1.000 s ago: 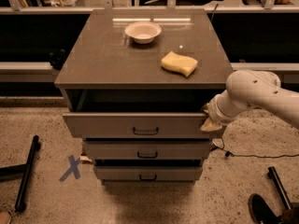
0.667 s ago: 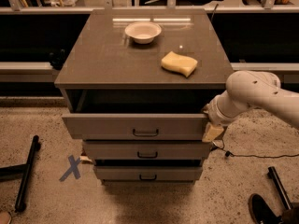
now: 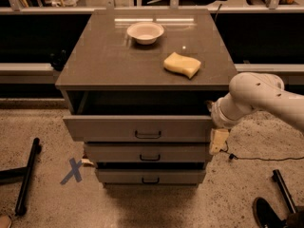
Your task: Open top drawer
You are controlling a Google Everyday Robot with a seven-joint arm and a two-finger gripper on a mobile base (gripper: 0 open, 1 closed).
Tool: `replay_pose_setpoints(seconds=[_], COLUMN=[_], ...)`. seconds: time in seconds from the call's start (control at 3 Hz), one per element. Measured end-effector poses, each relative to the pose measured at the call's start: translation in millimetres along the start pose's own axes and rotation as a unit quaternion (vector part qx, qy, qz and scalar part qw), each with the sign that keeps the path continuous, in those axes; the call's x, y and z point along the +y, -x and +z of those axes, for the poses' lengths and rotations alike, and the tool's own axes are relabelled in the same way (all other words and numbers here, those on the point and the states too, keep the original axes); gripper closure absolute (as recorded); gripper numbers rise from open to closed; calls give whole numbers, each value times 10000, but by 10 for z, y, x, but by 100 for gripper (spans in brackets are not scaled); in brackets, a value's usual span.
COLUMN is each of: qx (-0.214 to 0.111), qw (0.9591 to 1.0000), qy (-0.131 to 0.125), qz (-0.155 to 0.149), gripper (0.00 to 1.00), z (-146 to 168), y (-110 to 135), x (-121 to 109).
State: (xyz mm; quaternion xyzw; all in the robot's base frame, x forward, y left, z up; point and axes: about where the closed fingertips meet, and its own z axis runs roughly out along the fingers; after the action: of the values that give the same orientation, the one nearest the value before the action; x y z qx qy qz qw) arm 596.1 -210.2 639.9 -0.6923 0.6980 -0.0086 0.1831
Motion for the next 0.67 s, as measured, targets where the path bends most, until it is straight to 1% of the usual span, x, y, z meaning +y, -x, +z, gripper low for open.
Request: replay_pose_setpoints(seconds=[0.33,0.67], qx=[63,152], qw=[9997,9990], qy=[196,372], qz=[-132,-197], gripper=[0,19], z=[6,-34], y=[63,123], x=[101,233])
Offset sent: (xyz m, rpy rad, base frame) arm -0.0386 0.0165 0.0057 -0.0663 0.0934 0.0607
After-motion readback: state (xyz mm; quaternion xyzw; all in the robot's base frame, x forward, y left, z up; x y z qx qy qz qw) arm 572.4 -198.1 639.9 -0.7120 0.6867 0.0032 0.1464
